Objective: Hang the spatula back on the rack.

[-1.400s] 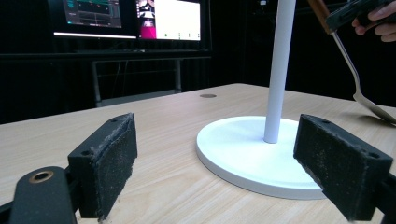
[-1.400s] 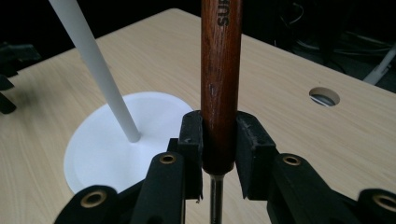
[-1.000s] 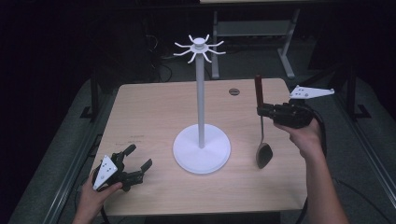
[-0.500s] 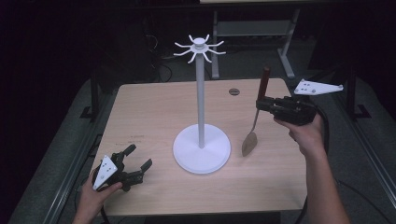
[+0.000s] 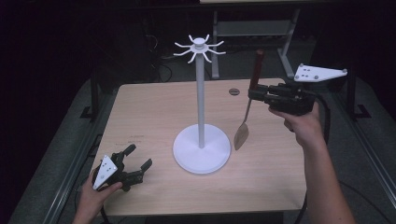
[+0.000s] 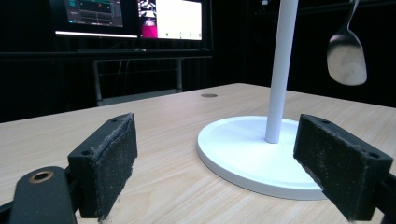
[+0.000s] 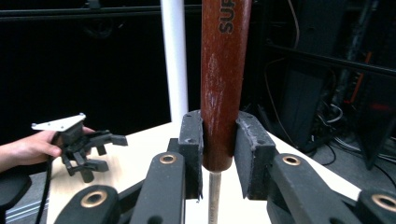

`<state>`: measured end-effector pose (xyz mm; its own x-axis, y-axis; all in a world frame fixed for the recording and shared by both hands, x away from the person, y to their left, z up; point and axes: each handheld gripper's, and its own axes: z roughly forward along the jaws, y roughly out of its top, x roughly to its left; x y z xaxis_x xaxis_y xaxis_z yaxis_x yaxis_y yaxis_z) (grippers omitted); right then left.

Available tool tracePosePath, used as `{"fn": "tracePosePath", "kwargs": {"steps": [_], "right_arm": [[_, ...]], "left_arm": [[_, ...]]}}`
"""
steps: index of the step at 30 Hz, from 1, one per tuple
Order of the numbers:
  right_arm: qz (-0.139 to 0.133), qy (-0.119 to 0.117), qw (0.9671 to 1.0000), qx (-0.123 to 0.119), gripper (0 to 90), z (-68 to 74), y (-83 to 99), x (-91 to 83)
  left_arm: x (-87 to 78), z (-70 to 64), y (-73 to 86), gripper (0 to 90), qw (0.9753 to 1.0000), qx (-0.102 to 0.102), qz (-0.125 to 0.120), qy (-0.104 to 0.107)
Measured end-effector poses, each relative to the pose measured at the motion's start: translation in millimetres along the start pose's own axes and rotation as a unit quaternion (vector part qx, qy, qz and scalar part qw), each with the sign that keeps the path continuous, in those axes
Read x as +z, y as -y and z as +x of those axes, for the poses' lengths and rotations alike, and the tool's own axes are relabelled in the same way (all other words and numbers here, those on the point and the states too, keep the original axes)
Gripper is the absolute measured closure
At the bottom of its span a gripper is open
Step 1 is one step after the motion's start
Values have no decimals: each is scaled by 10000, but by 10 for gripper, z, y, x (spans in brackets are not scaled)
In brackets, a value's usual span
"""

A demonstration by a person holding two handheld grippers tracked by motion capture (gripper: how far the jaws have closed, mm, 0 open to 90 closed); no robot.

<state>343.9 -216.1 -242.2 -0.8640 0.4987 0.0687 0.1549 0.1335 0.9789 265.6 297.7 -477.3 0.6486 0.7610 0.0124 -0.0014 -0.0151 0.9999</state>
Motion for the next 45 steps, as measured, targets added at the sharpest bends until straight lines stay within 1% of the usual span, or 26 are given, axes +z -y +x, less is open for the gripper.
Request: {"fn": "tracePosePath", "kwargs": {"steps": [2,5,13,19,26,29,36,39,40,43,45], "right_arm": [[29,-79,9999,-75,732,26,-74,47],[50,-129,9997,-188,732,63,-146,105],[66,-330,9991,-272,732,118,-261,268],[107,-412,9986,-327,732,151,-306,381],[187,-427,9983,-355,732,153,-339,500],[226,-443,9982,-328,732,142,-344,546],[378,-465,9976,-350,730,151,-359,686],[463,-423,9974,-368,725,168,-355,744],[497,-394,9972,-393,721,172,-348,757],[393,-435,9977,-327,681,161,-332,738],[391,-412,9979,-311,642,159,-320,712]], "left_arm": [[0,1,0,128,10000,-14,-7,-2],[-3,3,-1,128,10000,-25,8,-1],[-2,4,-1,128,10000,-20,5,11],[-2,2,-1,128,10000,-12,5,17],[-2,2,-1,128,10000,3,8,22],[-2,1,-1,129,10000,-6,7,17],[-1,2,0,129,10000,4,0,22],[-1,2,0,129,10000,12,-1,27],[-1,1,0,129,10000,19,3,30],[-1,2,0,129,10000,11,1,32],[-1,3,0,128,10000,14,0,33]]}}
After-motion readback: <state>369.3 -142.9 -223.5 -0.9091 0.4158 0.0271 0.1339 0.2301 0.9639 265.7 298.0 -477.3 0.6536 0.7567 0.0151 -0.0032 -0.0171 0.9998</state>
